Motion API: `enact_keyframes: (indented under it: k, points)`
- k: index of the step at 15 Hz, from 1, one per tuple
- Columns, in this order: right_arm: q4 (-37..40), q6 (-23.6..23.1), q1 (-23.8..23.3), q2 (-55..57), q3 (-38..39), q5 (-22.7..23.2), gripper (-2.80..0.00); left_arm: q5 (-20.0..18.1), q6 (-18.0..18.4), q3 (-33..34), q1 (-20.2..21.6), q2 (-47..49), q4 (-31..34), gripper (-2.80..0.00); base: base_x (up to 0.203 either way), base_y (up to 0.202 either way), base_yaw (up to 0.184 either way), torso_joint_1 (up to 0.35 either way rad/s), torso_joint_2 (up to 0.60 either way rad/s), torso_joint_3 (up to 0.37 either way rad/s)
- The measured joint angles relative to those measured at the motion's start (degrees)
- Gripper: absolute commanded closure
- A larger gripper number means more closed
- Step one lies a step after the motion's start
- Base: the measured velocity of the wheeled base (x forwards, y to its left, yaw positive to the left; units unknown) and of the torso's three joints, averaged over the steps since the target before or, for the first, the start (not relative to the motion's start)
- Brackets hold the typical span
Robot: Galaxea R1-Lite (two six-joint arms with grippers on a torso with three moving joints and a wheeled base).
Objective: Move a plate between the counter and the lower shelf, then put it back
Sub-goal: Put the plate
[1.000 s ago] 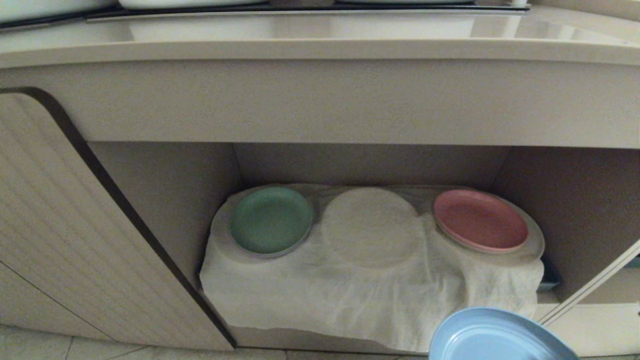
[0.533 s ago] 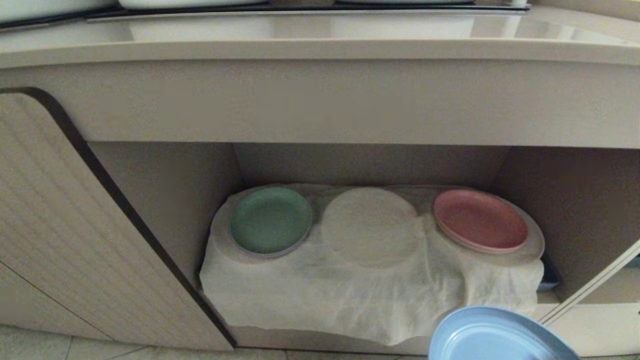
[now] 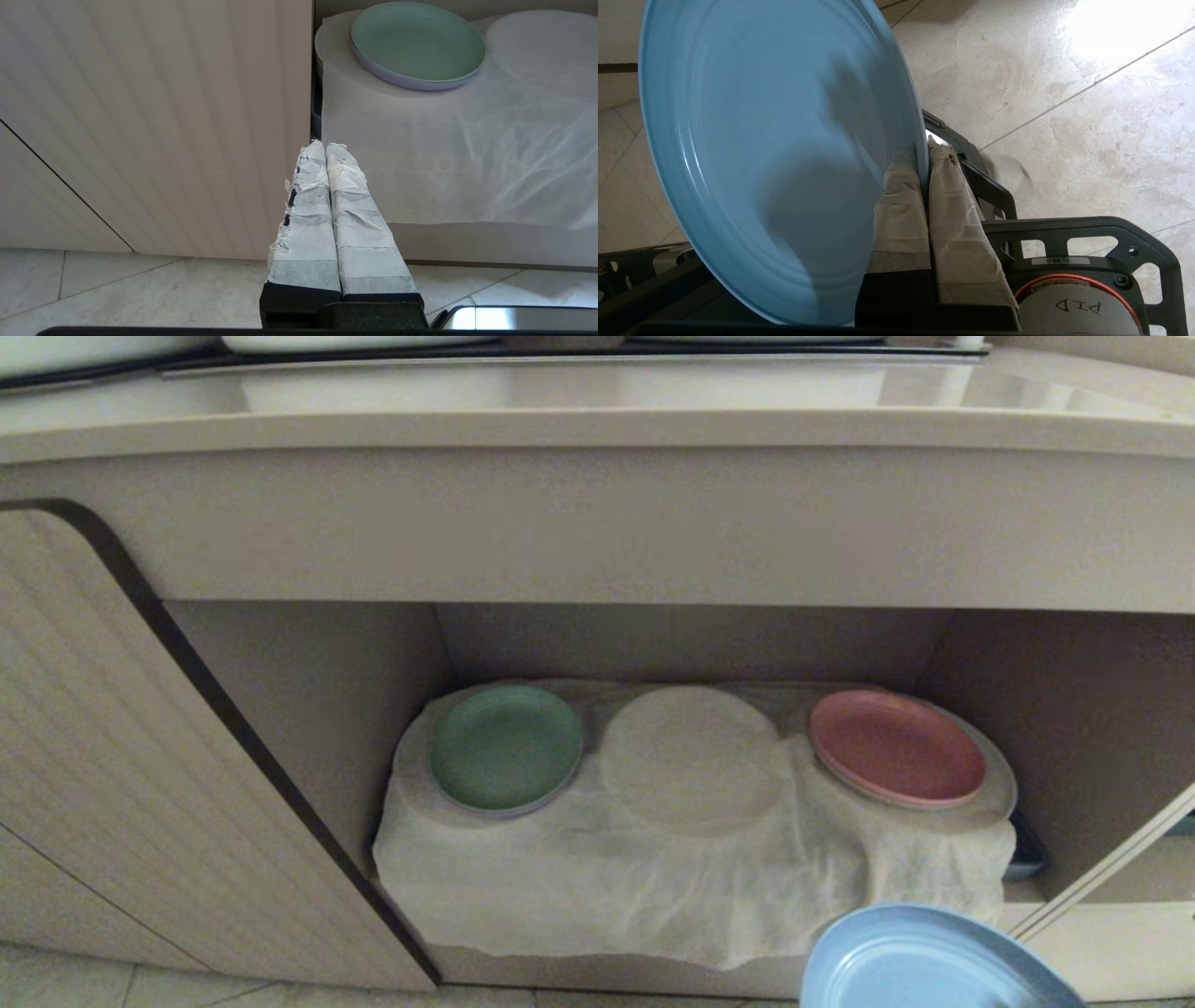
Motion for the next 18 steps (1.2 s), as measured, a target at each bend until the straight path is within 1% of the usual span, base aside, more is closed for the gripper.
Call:
enact_keyframes:
  k: [14, 18]
  points:
    - [-0.01, 1.38, 0.05, -0.96, -1.13, 0.09, 0.00, 0.00, 0.00, 0.00, 0.00, 0.00, -0.02, 0.00, 0.000, 0.000, 0.000, 0.000, 0.00, 0.000]
    - [0.02, 1.30, 0.05, -1.24, -1.24, 0.06, 0.00, 0.00, 0.00, 0.00, 0.00, 0.00, -0.13, 0.00, 0.000, 0.000, 0.000, 0.035, -0.19, -0.204]
